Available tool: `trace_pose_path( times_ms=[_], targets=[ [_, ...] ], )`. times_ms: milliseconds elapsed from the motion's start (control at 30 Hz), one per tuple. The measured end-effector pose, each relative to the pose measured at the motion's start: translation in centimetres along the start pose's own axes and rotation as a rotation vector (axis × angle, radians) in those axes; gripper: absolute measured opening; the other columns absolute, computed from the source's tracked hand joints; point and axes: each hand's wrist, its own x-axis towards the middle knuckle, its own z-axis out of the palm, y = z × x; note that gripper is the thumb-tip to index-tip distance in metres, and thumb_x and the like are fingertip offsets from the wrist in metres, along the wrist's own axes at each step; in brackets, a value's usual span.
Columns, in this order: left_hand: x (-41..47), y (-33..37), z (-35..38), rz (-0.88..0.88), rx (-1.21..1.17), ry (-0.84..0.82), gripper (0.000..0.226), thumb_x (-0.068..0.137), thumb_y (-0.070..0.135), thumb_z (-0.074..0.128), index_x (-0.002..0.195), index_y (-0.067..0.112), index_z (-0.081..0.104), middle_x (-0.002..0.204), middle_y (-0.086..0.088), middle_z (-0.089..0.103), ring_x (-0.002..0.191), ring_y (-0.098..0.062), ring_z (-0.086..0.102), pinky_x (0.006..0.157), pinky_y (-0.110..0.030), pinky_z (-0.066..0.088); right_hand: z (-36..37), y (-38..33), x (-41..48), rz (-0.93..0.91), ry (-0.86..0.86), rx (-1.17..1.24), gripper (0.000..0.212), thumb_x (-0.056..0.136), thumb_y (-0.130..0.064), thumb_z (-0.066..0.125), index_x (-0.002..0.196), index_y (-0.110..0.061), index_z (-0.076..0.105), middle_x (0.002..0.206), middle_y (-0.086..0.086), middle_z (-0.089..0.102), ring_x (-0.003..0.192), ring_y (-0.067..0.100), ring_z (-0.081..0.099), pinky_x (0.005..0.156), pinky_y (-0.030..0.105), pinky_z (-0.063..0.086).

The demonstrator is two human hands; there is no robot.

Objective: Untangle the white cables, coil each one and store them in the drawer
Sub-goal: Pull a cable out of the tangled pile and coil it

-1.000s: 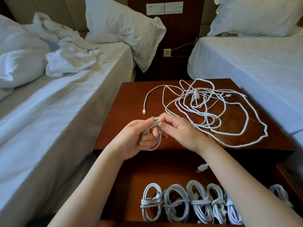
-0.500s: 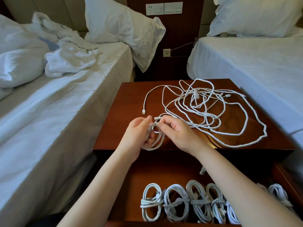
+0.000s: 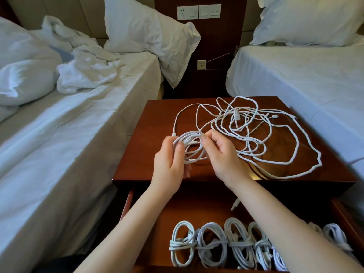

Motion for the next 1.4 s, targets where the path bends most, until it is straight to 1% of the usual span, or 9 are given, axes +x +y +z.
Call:
trace_pose_path(
  times_ms=[133,267,533,733,900,1133,1233,1300,1400],
  targets=[
    [-0.2,0.4,0.4,0.072,-0.012,0.139,0.026,0.094,0.044,0.037,0.085,0.024,0.051,0.056,0.010,0.055,0.045,-0.009,0.050,0.040,-0.018,0.039,0.4,-0.5,-0.3,-0.030,-0.015,-0.011,0.026,0.101,-0.022,0.046,0.076,-0.019,0.053,0.056,-0.017,0.049,0.054,0.001,0.045,0.053,0.012,0.037],
    [0.0,-0.4,0.8,0.126,0.076,0.268,0.031,0.101,0.018,0.042,0.071,0.017,0.048,0.056,0.012,0.044,0.053,-0.002,0.045,0.047,-0.014,0.033,0.7,-0.8,-0.5,-0.046,-0.027,-0.015,0.026,0.101,-0.022,0.048,0.075,-0.021,0.053,0.056,-0.018,0.049,0.053,0.001,0.045,0.052,0.011,0.037],
    [0.8,-1.6,0.3,0.162,0.183,0.320,0.030,0.101,0.011,0.043,0.072,0.007,0.049,0.058,0.008,0.044,0.057,-0.004,0.047,0.050,-0.015,0.035,0.8,-0.1,-0.2,-0.158,0.104,-0.204,0.030,0.101,-0.026,0.046,0.074,-0.014,0.052,0.054,-0.011,0.044,0.047,0.006,0.044,0.045,0.015,0.029],
    [2.1,-2.0,-1.1,0.047,0.136,0.512,0.038,0.103,0.019,0.040,0.071,0.004,0.052,0.059,0.004,0.048,0.056,-0.003,0.046,0.055,-0.015,0.035,1.7,-0.1,-1.0,-0.084,-0.212,-0.161,0.035,0.102,-0.020,0.045,0.072,-0.007,0.054,0.060,0.001,0.049,0.056,0.008,0.043,0.055,0.029,0.037],
    [2.5,-1.2,-2.1,-0.070,-0.131,0.529,0.041,0.102,0.031,0.040,0.063,0.018,0.044,0.057,0.002,0.042,0.053,-0.008,0.041,0.049,-0.026,0.035,1.6,0.4,-1.0,0.070,-0.298,-0.092,0.036,0.103,-0.022,0.044,0.068,-0.015,0.052,0.058,-0.006,0.044,0.057,0.005,0.040,0.058,0.018,0.034],
    [1.6,1.1,-2.2,-0.207,-0.569,-0.031,0.034,0.096,0.031,0.045,0.070,0.011,0.053,0.051,0.000,0.043,0.039,-0.008,0.036,0.038,-0.019,0.024,0.7,0.7,-0.3,0.182,-0.315,0.170,0.036,0.095,-0.034,0.054,0.071,-0.008,0.058,0.052,-0.005,0.036,0.047,0.007,0.029,0.050,0.020,0.024],
    [0.7,1.6,-1.5,-0.220,-0.468,-0.301,0.030,0.090,0.033,0.047,0.072,0.014,0.061,0.050,0.006,0.050,0.039,-0.004,0.041,0.038,-0.015,0.030,-0.3,0.5,0.0,0.192,-0.322,0.238,0.021,0.089,-0.026,0.056,0.076,-0.018,0.069,0.064,0.005,0.050,0.061,0.020,0.043,0.054,0.037,0.035],
    [0.2,1.7,-1.2,-0.210,-0.338,-0.429,0.029,0.096,0.026,0.044,0.077,0.012,0.062,0.051,0.008,0.053,0.041,-0.001,0.045,0.040,-0.013,0.033,-0.9,0.6,0.2,0.216,-0.307,0.267,0.023,0.095,-0.021,0.056,0.074,-0.011,0.061,0.070,0.007,0.055,0.068,0.020,0.052,0.064,0.028,0.045],
    [0.0,1.3,-1.2,-0.134,-0.112,-0.537,0.033,0.099,0.022,0.044,0.086,-0.002,0.063,0.058,-0.007,0.051,0.046,-0.008,0.042,0.044,-0.016,0.033,-1.5,0.6,0.6,0.239,-0.303,0.264,0.032,0.099,-0.015,0.051,0.068,-0.011,0.053,0.055,-0.001,0.047,0.050,0.009,0.043,0.054,0.018,0.039]
  ],
)
